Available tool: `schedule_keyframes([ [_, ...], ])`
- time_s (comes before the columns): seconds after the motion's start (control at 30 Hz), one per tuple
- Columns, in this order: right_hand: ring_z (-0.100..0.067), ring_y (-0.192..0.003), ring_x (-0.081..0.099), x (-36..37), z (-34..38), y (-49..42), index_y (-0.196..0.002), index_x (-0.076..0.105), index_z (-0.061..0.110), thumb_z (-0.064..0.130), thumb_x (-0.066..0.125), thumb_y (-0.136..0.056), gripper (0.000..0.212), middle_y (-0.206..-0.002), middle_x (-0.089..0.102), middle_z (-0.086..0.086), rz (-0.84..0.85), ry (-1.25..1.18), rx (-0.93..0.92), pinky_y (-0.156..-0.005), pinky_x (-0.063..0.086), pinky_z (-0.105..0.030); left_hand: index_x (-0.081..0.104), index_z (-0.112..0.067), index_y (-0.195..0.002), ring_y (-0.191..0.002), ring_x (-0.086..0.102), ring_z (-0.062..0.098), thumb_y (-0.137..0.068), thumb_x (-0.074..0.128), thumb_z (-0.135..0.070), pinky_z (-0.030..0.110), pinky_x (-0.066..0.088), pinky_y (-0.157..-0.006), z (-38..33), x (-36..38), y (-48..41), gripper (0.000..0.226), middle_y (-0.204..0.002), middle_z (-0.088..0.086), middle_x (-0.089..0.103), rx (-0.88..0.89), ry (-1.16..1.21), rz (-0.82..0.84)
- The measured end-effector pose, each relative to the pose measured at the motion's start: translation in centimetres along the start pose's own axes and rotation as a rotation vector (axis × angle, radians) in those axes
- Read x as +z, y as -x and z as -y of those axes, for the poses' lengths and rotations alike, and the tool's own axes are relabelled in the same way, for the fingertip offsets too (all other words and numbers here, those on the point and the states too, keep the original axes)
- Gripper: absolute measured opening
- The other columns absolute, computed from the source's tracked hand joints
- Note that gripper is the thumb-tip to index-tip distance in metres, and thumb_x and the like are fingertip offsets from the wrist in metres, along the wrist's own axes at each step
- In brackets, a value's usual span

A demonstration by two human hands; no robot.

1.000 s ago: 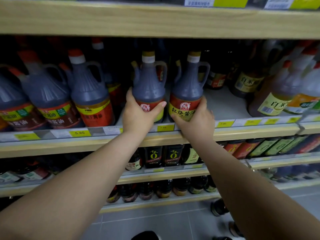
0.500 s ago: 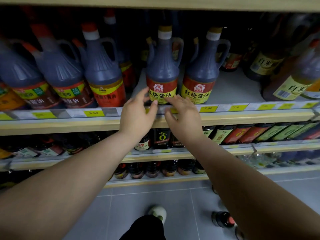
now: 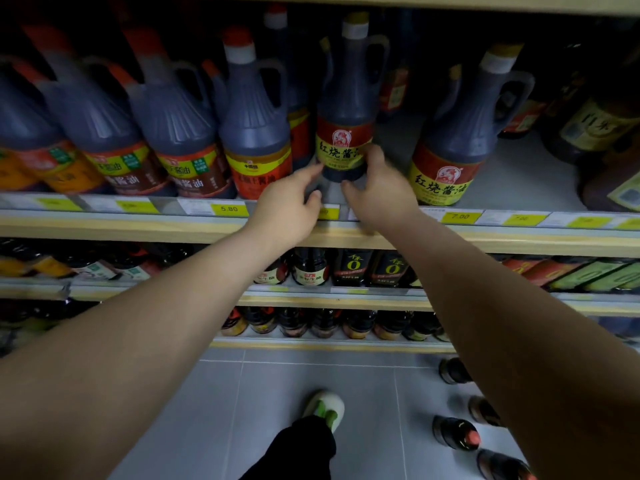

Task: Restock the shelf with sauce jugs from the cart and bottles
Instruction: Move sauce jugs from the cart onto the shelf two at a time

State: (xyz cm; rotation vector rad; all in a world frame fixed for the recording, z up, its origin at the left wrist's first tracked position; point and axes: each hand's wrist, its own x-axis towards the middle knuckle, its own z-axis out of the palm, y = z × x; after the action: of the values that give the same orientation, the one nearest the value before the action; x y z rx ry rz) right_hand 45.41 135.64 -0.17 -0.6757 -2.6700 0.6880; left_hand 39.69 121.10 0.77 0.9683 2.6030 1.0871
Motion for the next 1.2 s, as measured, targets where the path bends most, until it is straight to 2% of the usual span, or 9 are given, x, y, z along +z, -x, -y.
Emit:
schedule_keyframes([
  [0.23,-0.036,-0.12,0.049,0.1,1.1,-0.5,-0.138,0.037,0.009,0.025,0.056,-0.088,0.056,-0.13,0.052,-0.018,0.1,-0.026,0.048,-0.1,0.041,-0.044,0.048,-0.016,-0.139,-0.124,0.053,0.02,-0.096,0.05,-0.015,0.03,0.042,-0.104,0.3,-1.1,1.4,0.043,-0.134,0.005,0.057,0.0,-0.004,-0.019],
  [0.33,-0.032,-0.121,0.048,-0.9,0.7,2.0,-0.136,0.044,0.008,0.02,0.059,-0.085,0.055,-0.129,0.055,-0.015,0.034,-0.037,0.008,-0.101,0.04,-0.039,0.045,-0.017,-0.141,-0.127,0.05,0.021,-0.096,0.052,-0.019,0.026,0.037,-0.102,-0.6,-0.9,1.5,0.046,-0.138,0.005,0.054,-0.017,-0.059,0.033],
  [0.5,-0.03,-0.117,0.048,-3.2,-2.3,7.6,-0.124,0.056,0.004,0.018,0.06,-0.088,0.039,-0.121,0.059,-0.014,-0.164,-0.068,0.064,-0.097,0.036,-0.033,0.038,-0.019,-0.145,-0.129,0.047,0.026,-0.094,0.053,-0.026,0.031,0.038,-0.102,-3.3,0.8,1.1,0.053,-0.142,0.008,0.05,0.025,-0.132,0.131],
  [0.6,-0.025,-0.11,0.051,-4.8,-3.9,8.1,-0.119,0.054,0.005,0.019,0.061,-0.089,0.034,-0.113,0.058,-0.009,-0.331,-0.276,0.316,-0.095,0.04,-0.033,0.031,-0.02,-0.148,-0.133,0.043,0.024,-0.093,0.055,-0.03,0.03,0.036,-0.106,-5.3,2.6,0.4,0.061,-0.145,0.007,0.046,0.056,-0.086,0.204],
  [0.73,-0.013,-0.109,0.053,-7.3,-3.8,5.6,-0.133,0.046,0.013,0.03,0.057,-0.095,0.044,-0.116,0.056,0.004,-0.388,-0.685,0.542,-0.091,0.041,-0.026,0.019,-0.019,-0.152,-0.136,0.039,0.023,-0.09,0.06,-0.034,0.029,0.034,-0.107,-7.3,4.4,-1.2,0.076,-0.151,0.006,0.039,0.05,-0.047,0.269],
  [0.83,-0.015,-0.119,0.053,-7.6,-3.8,4.1,-0.142,0.041,0.018,0.035,0.049,-0.098,0.048,-0.131,0.057,0.002,-0.381,-0.787,0.568,-0.097,0.041,-0.029,0.014,-0.018,-0.153,-0.136,0.04,0.025,-0.087,0.064,-0.035,0.032,0.037,-0.108,-8.1,5.3,-2.3,0.084,-0.151,0.008,0.039,0.051,-0.008,0.287],
  [0.9,-0.017,-0.123,0.052,-7.2,-3.8,3.9,-0.144,0.039,0.02,0.037,0.048,-0.098,0.05,-0.137,0.055,0.0,-0.403,-0.837,0.578,-0.102,0.042,-0.032,0.017,-0.02,-0.152,-0.134,0.042,0.024,-0.087,0.064,-0.031,0.026,0.036,-0.103,-8.4,5.6,-2.5,0.081,-0.148,0.006,0.043,0.066,0.033,0.289],
  [1.0,-0.018,-0.119,0.056,-6.8,-4.0,3.8,-0.142,0.041,0.021,0.039,0.051,-0.096,0.051,-0.133,0.058,0.0,-0.427,-0.907,0.589,-0.103,0.046,-0.04,0.022,-0.031,-0.15,-0.13,0.046,0.021,-0.086,0.065,-0.027,0.019,0.033,-0.093,-8.4,6.1,-2.4,0.077,-0.141,0.0,0.051,0.103,0.081,0.274],
  [1.2,-0.015,-0.113,0.06,-6.4,-3.5,3.4,-0.137,0.046,0.02,0.032,0.058,-0.094,0.047,-0.12,0.063,0.004,-0.399,-1.019,0.573,-0.102,0.049,-0.04,0.018,-0.036,-0.15,-0.128,0.048,0.016,-0.085,0.065,-0.024,0.018,0.035,-0.092,-7.4,5.8,-1.8,0.082,-0.137,-0.005,0.055,0.068,0.152,0.235],
])
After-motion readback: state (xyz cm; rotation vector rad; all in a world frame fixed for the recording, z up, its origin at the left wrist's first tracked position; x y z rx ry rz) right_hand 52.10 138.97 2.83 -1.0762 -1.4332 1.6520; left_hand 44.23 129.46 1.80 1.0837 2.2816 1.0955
